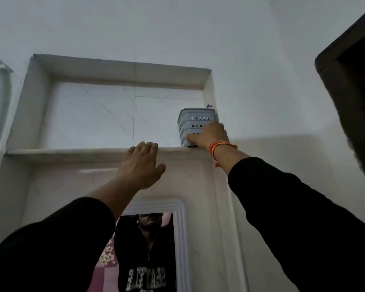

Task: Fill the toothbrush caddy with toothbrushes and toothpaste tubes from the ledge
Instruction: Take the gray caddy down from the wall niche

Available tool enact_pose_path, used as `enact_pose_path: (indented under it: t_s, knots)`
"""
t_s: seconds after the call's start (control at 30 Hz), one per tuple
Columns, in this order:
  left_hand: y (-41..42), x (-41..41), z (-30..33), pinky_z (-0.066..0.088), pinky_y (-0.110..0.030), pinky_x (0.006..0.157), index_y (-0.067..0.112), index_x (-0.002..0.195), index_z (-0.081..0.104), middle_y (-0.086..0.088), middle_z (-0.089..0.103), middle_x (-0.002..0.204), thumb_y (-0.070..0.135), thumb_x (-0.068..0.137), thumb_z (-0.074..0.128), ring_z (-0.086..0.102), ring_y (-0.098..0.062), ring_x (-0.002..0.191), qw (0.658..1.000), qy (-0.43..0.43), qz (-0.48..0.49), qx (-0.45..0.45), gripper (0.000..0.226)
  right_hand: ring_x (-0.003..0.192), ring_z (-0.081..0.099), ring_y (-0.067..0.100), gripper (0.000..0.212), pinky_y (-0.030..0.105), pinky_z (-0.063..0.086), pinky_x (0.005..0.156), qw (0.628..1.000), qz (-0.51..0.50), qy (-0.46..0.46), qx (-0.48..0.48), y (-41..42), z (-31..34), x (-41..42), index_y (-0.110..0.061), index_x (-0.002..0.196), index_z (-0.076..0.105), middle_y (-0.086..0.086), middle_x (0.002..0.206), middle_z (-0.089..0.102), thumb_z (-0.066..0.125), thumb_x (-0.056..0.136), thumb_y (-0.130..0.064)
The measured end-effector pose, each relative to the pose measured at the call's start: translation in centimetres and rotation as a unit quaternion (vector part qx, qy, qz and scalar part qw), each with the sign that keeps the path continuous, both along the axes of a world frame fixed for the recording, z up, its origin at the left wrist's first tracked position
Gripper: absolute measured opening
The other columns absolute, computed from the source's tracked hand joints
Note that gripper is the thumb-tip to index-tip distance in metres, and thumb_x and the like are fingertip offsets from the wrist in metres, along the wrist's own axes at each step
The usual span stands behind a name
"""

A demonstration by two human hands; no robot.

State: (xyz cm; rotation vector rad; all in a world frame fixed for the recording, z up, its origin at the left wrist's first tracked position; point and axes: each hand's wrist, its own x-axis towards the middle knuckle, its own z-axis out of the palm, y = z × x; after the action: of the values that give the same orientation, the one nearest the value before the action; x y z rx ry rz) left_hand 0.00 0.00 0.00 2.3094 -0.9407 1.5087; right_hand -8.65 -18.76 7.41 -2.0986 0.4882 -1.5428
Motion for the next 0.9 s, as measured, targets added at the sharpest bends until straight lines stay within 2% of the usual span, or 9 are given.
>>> enact_pose_path:
  t_s: [0.07,0.2,0.3,0.47,0.6,0.67,0.73,0.8,0.9]
  knots:
    - [-0.3,1.3,-0.7,0.009,-0.043,0.128,0.013,0.161,0.015,-0.005,0.020,0.167,0.054,0.098,0.043,0.008,-0.024,0.157,1.000,-0.022,-0.002,-0.007,0.080,0.124,0.060,0.028,0.109,0.036,0.054,0.103,0.999,0.017,-0.027,0.024,0.2,0.6,1.0,-0.011,0.147,0.044,0.010,0.138,0.055,0.088,0.059,-0.058]
    - [-0.4,3.2,-1.6,0.003,-0.042,0.128,0.015,0.162,0.007,-0.002,0.011,0.169,0.057,0.094,0.043,-0.004,-0.021,0.158,0.998,-0.060,-0.020,-0.010,0.088,0.118,0.063,0.026,0.126,0.038,0.057,0.100,0.995,0.025,-0.062,0.072,0.8,1.3,2.8,-0.011,0.145,0.044,0.009,0.135,0.058,0.088,0.038,-0.064]
    - [-0.2,3.7,-1.6,0.001,-0.042,0.128,0.015,0.163,0.002,-0.001,0.003,0.171,0.060,0.089,0.038,-0.010,-0.021,0.158,0.997,-0.068,-0.024,-0.001,0.094,0.115,0.065,0.026,0.121,0.035,0.058,0.090,0.992,-0.005,-0.098,0.084,1.4,1.0,2.8,-0.008,0.138,0.047,0.007,0.131,0.062,0.090,0.041,-0.066]
    - [0.2,4.0,-1.4,-0.005,-0.041,0.127,0.017,0.162,-0.009,0.001,-0.012,0.171,0.060,0.090,0.043,-0.021,-0.019,0.155,0.998,-0.054,-0.029,0.025,0.099,0.111,0.064,0.029,0.115,0.034,0.047,0.072,0.991,-0.029,-0.111,0.065,2.8,0.5,1.0,-0.007,0.137,0.042,0.011,0.130,0.055,0.089,0.051,-0.067]
    - [0.9,3.2,-1.0,-0.004,-0.040,0.127,0.018,0.162,-0.007,0.003,-0.014,0.170,0.054,0.085,0.055,-0.023,-0.017,0.155,0.997,-0.005,-0.059,0.046,0.106,0.114,0.063,0.032,0.112,0.035,0.046,0.073,0.990,-0.005,-0.134,0.052,4.1,-0.3,-1.7,-0.007,0.139,0.039,0.011,0.134,0.051,0.090,0.056,-0.061]
    - [1.5,2.5,-1.0,0.002,-0.040,0.127,0.021,0.163,-0.003,0.007,-0.012,0.170,0.047,0.085,0.063,-0.022,-0.013,0.154,0.993,0.040,-0.105,0.045,0.105,0.114,0.063,0.031,0.111,0.035,0.047,0.075,0.987,0.012,-0.152,0.048,4.9,-1.0,-3.5,-0.007,0.140,0.038,0.010,0.133,0.050,0.090,0.057,-0.060]
    - [2.3,1.4,-1.7,0.011,-0.040,0.127,0.023,0.163,0.006,0.009,-0.003,0.171,0.039,0.088,0.067,-0.014,-0.011,0.156,0.982,0.080,-0.171,0.022,0.098,0.115,0.062,0.031,0.111,0.034,0.047,0.078,0.986,0.025,-0.162,0.042,5.8,-2.1,-5.2,-0.006,0.141,0.037,0.010,0.134,0.049,0.090,0.059,-0.060]
    - [3.0,0.6,-3.0,0.021,-0.038,0.124,0.023,0.161,0.021,0.006,0.015,0.169,0.033,0.090,0.068,0.010,-0.016,0.157,0.975,0.085,-0.204,-0.005,0.086,0.117,0.060,0.031,0.113,0.036,0.049,0.083,0.984,0.039,-0.172,0.038,6.7,-3.6,-6.6,-0.006,0.143,0.036,0.011,0.137,0.047,0.091,0.060,-0.059]
    - [4.0,-0.8,-6.3,0.037,-0.036,0.112,0.021,0.152,0.040,0.001,0.040,0.158,0.028,0.090,0.069,0.045,-0.024,0.139,0.965,0.109,-0.235,-0.031,0.069,0.110,0.054,0.024,0.113,0.032,0.050,0.088,0.982,0.064,-0.175,0.038,7.8,-7.5,-7.9,-0.006,0.145,0.035,0.011,0.137,0.044,0.094,0.060,-0.053]
